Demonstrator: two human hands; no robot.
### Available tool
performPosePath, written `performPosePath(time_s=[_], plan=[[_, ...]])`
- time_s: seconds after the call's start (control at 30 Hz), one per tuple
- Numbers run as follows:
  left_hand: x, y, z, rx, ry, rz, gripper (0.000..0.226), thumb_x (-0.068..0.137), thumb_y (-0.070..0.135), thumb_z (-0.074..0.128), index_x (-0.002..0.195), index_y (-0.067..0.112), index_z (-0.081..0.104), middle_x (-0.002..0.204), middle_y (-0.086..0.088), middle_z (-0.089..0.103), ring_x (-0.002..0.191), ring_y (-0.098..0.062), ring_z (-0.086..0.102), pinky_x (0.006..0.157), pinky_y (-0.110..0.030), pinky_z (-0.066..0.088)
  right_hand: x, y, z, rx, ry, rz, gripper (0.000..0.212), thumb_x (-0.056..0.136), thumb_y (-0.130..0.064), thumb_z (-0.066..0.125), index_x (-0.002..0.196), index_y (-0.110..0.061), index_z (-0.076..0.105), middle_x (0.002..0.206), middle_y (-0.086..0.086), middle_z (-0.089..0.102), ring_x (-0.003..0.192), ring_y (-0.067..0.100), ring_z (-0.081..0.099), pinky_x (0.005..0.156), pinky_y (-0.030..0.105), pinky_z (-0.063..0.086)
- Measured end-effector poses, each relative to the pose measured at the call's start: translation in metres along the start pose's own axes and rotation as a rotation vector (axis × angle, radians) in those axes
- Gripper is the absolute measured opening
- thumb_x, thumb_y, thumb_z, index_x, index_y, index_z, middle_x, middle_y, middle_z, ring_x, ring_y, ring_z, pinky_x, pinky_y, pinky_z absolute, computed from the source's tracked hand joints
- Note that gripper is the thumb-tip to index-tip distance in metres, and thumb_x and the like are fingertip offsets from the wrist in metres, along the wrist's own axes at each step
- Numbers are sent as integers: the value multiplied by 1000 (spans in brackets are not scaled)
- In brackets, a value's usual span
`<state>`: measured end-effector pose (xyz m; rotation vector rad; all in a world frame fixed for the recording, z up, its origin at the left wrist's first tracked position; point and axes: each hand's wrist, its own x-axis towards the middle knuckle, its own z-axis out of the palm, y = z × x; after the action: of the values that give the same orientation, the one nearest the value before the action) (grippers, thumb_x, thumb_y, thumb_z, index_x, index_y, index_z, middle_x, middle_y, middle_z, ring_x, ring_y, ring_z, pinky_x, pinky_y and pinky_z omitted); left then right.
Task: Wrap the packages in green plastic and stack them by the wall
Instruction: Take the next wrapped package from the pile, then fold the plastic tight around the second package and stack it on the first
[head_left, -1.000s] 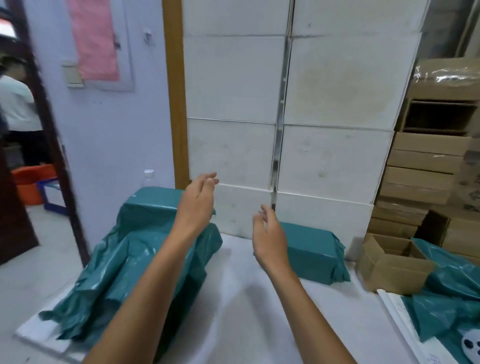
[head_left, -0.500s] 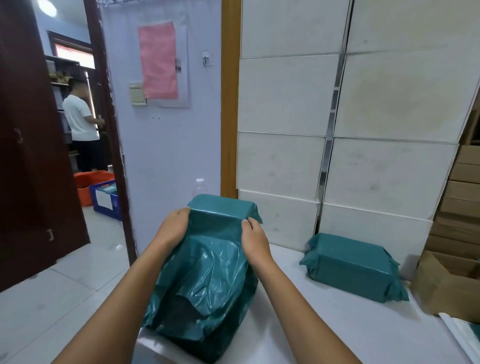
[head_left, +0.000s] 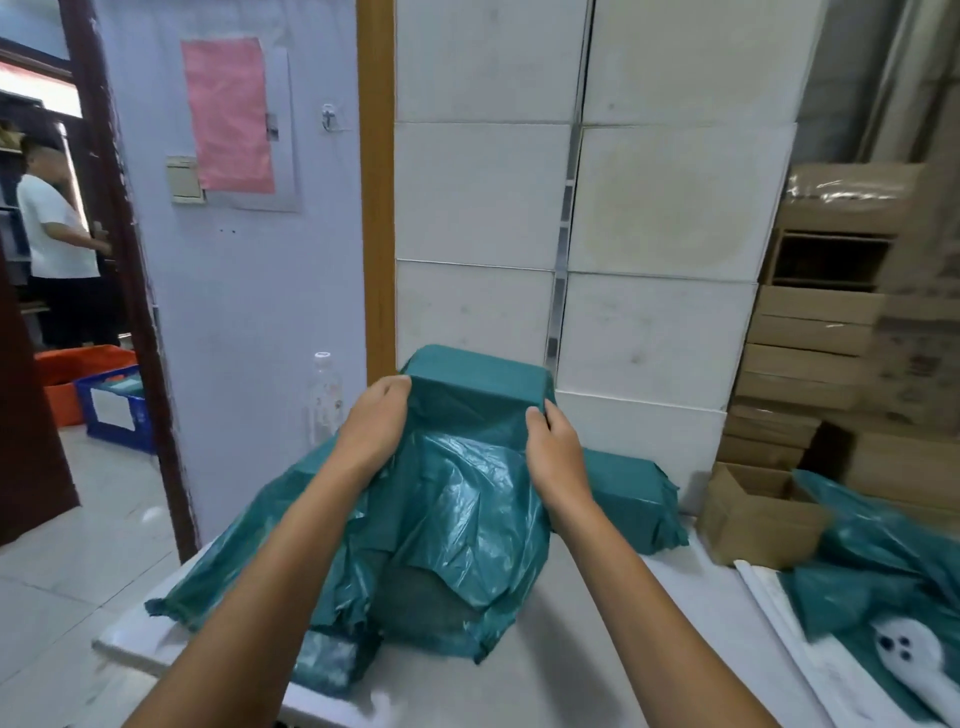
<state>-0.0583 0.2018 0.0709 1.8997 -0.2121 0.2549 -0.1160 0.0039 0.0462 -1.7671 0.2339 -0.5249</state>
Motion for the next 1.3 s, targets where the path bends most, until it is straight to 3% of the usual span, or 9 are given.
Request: performPosePath(time_s=[0.13,0.23,0.33,0.6,0.7,0.87,0.97,1.13,1.3], plan=[[-32,23,61,-14,-97,41,48,100,47,30,107,19,69,112,-2,70,105,-23,63,96,-45,50,-13,14,-75,-50,110,-4,60,102,-52,37,154,-25,50,151,-9,56,140,18,51,119,47,39],[-57,27,104,-59,-181,42,49,101,48,33,122,21,67,123,-2,69,113,-23,63,105,-47,48,-31,29,-127,-62,173,9,49,109,-41,40,152,-20,53,140,-12,58,128,14,54,111,36,42],[-85,19,140,-63,-247,21,44,106,44,36,129,19,64,126,-2,67,115,-21,61,98,-39,45,-49,54,-162,-51,208,58,48,110,-38,43,152,-18,54,148,-4,60,133,18,56,116,45,43],[-154,-44,173,-14,-328,-116,44,107,45,38,143,24,56,141,3,62,126,-19,57,108,-40,43,-103,140,-175,-63,166,181,34,111,-30,44,139,-22,62,128,-4,68,123,20,63,103,38,49],[-163,-60,168,6,-354,-103,41,110,39,40,146,24,52,147,3,58,126,-15,55,104,-34,42,-109,152,-173,-89,91,195,40,113,-32,43,148,-20,56,142,-3,64,133,20,58,108,35,44],[-170,-100,104,272,-311,379,57,99,9,53,150,35,46,153,16,47,143,3,38,122,-31,32,-140,159,-226,-446,114,-171,42,105,-30,46,146,-33,55,146,-27,52,137,0,49,115,31,40],[-180,-129,70,483,-569,704,77,77,10,58,149,37,52,157,20,47,149,3,34,121,-22,28,-170,181,-259,-786,-152,-504,68,79,-8,61,138,-40,60,147,-36,52,136,-12,47,110,26,48],[-190,-136,68,707,-829,735,91,82,50,67,162,50,22,173,27,-1,158,2,-6,126,-24,5,-174,198,-269,-933,-465,-522,96,65,-17,58,158,-37,45,170,-23,30,156,1,28,121,37,32],[-171,-104,91,440,-949,757,67,98,47,49,162,38,33,174,19,14,161,-9,4,130,-40,10,-147,183,-249,-791,-452,-566,79,77,-19,44,155,-29,52,166,-20,40,157,8,30,123,37,27]])
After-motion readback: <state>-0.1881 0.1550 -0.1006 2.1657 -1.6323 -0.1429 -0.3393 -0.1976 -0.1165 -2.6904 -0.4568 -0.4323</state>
